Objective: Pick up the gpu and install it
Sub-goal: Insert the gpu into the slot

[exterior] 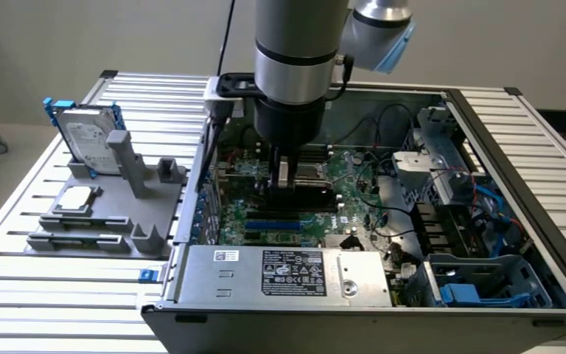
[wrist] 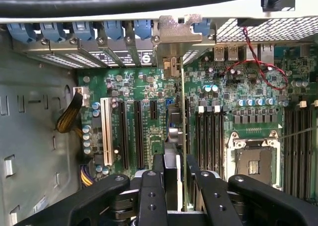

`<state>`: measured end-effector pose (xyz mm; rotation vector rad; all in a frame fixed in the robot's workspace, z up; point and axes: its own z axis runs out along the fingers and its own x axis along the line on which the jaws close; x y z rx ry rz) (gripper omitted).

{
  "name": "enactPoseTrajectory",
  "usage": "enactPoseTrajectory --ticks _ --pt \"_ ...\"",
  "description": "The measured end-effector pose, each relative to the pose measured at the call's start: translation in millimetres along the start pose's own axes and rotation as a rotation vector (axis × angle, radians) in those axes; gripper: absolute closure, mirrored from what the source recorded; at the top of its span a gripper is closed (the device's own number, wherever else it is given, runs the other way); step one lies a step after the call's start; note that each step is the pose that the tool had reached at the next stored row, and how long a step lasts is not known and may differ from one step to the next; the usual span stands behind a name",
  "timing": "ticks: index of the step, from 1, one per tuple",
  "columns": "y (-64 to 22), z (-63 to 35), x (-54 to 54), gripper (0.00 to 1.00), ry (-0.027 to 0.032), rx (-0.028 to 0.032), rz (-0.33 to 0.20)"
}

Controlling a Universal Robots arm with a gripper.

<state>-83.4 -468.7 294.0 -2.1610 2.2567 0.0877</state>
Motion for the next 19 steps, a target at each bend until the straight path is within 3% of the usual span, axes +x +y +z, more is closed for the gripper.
enactPoseTrajectory --ticks 19 --pt "0.6 16.2 1.1 0.71 -0.0002 0.0 0.002"
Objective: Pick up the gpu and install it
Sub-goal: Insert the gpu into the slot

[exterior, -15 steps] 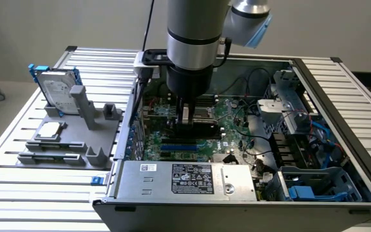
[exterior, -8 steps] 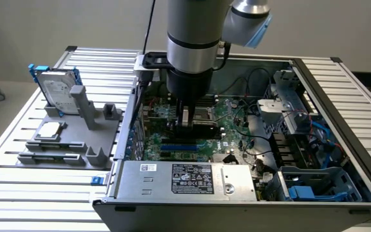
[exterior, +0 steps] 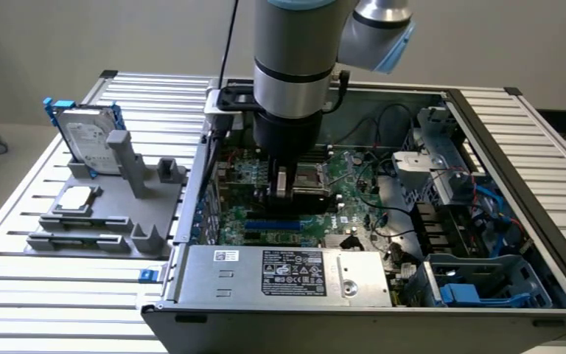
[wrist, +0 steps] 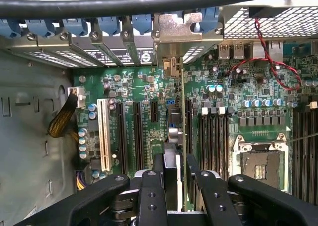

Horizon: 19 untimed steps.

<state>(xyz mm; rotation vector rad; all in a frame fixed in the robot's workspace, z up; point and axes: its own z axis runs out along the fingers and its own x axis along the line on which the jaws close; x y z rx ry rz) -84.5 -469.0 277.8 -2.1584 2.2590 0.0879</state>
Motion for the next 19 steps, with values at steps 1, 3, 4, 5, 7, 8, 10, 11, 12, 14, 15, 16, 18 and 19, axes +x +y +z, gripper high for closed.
enactPoseTrajectory --ticks 1,3,4,5,7,8,10,11,12,14,15,16,18,19 --pt "0.2 0.8 0.1 0.71 0.0 0.0 0.0" --pt "0.8 2.5 0.2 0.71 0.0 0.0 0.0" --pt "1.1 3.4 0.2 0.71 0.0001 -0.0001 0.0" --pt "1.4 4.4 0.3 0.71 0.0 0.0 0.0" --pt "2.1 6.1 0.4 0.71 0.0 0.0 0.0" --pt "2.5 7.0 0.5 0.71 0.0001 -0.0001 0.0" --pt "2.8 8.7 0.6 0.71 0.0001 -0.0001 0.0" --pt "2.8 9.4 0.7 0.71 0.0002 -0.0001 0.0" --pt "2.9 10.0 0.7 0.71 0.0001 0.0 0.0" --pt "2.9 10.9 0.7 0.71 0.0001 -0.0001 0.0" --pt "2.9 11.4 0.7 0.71 0.0 0.0 0.0" --pt "2.9 11.9 0.8 0.71 0.0 0.0 0.0" --pt "2.9 13.1 0.8 0.71 0.0 0.0 0.001" --pt "2.9 13.8 0.9 0.71 0.0 0.0 0.001"
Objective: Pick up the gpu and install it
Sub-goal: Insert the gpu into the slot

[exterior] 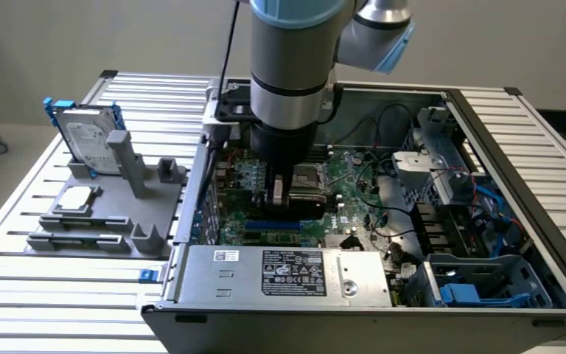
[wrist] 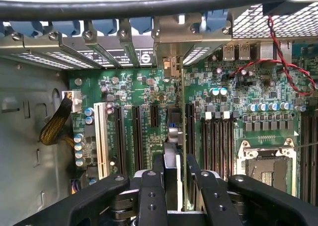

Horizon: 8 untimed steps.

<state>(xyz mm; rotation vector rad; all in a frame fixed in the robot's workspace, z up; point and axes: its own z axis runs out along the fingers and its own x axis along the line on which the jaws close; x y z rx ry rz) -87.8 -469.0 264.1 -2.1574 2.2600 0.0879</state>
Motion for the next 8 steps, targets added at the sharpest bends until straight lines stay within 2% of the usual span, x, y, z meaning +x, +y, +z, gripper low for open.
enactPoseTrajectory --ticks 8 --pt "0.4 3.1 0.2 0.71 -0.0002 0.0001 0.001"
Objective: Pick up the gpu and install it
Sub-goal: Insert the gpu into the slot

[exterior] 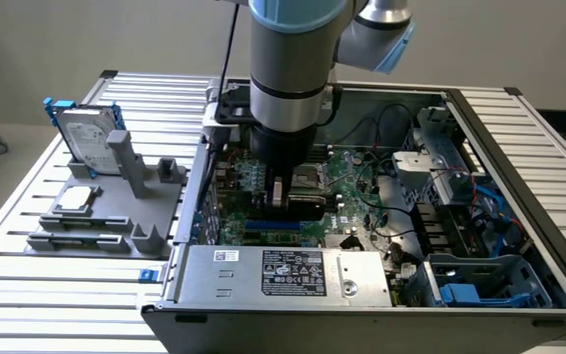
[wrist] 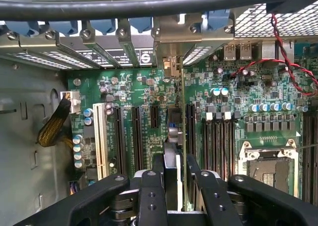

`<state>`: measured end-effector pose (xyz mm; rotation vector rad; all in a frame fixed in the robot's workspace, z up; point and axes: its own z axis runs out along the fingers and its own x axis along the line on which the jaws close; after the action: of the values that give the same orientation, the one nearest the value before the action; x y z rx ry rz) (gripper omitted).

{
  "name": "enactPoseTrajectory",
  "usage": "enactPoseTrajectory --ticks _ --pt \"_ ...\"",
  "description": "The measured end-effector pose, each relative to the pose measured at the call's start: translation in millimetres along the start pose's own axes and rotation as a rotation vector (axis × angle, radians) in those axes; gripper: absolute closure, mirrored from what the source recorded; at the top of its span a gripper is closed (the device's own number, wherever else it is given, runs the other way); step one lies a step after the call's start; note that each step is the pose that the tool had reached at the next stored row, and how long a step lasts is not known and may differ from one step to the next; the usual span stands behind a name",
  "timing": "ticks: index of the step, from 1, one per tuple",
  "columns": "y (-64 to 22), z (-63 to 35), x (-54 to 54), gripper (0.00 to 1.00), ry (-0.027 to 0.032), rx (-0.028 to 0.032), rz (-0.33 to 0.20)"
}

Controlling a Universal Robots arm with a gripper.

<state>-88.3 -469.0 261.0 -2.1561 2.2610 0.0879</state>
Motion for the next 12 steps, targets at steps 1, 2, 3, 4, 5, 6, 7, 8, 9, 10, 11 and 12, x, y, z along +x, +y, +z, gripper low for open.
enactPoseTrajectory --ticks 1,2,3,4,5,6,7,8,9,10,11,12 --pt "0.1 0.5 0.0 0.71 0.0 0.0 0.0" --pt "0.1 1.0 0.0 0.71 0.0001 0.0 0.0" --pt "0.1 1.6 0.1 0.71 0.0001 -0.0001 0.0" --pt "0.2 2.2 0.1 0.71 0.0001 0.0 0.0" --pt "0.4 2.8 0.2 0.71 0.0001 -0.0001 0.0" --pt "0.6 3.4 0.2 0.71 0.0001 -0.0001 0.0" --pt "0.8 4.1 0.3 0.71 0.0002 -0.0002 0.0" --pt "1.0 4.8 0.3 0.71 0.0002 -0.0002 0.0" --pt "1.2 5.5 0.3 0.71 0.0001 -0.0003 0.0" --pt "1.4 6.2 0.4 0.71 0.0002 -0.0003 0.0" --pt "1.5 6.9 0.4 0.71 0.0002 -0.0004 0.0" --pt "1.7 7.7 0.5 0.71 0.0001 -0.0004 0.0"
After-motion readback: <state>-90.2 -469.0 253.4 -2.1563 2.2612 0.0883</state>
